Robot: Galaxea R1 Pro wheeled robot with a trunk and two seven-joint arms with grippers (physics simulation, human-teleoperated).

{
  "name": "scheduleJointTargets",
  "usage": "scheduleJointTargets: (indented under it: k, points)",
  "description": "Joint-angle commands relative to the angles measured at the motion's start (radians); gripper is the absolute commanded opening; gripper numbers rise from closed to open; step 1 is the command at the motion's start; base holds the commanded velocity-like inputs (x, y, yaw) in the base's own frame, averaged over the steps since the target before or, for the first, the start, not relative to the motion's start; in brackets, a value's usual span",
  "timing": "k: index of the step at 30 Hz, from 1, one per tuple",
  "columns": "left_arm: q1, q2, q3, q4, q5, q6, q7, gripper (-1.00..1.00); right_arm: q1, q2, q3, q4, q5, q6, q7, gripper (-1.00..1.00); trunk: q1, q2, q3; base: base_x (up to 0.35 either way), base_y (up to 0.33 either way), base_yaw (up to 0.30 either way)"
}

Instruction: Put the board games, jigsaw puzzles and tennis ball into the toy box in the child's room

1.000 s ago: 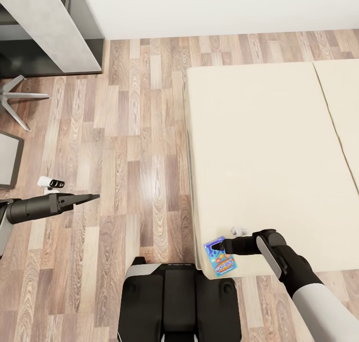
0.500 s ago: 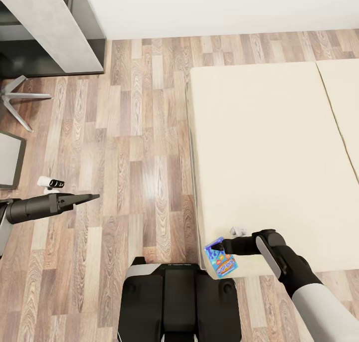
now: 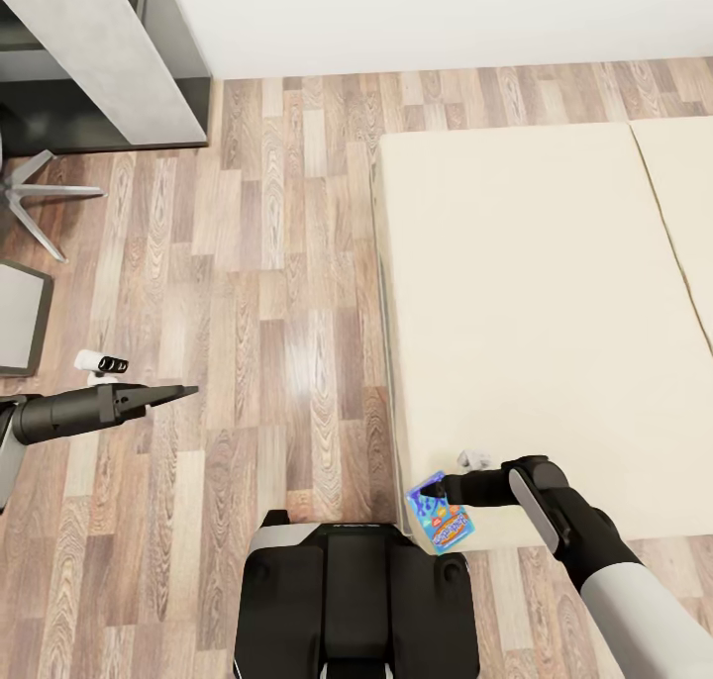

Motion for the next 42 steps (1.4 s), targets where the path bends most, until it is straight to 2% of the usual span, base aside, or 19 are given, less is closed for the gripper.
scheduleJointTargets:
  k: [1, 42]
  points:
    - [0.0, 0.0, 0.0, 0.0, -0.001, 0.011, -0.004, 1.0, 0.0, -0.001, 0.002, -0.001, 0.001, 0.003, 0.003, 1.0, 0.001, -0.002, -0.001, 0.0, 0.028, 0.0]
    - [0.001, 0.0, 0.001, 0.0, -0.001, 0.011, -0.004, 1.0, 0.0, -0.005, 0.001, -0.002, 0.001, 0.004, 0.003, 1.0, 0.001, -0.002, -0.001, 0.0, 0.009, 0.0]
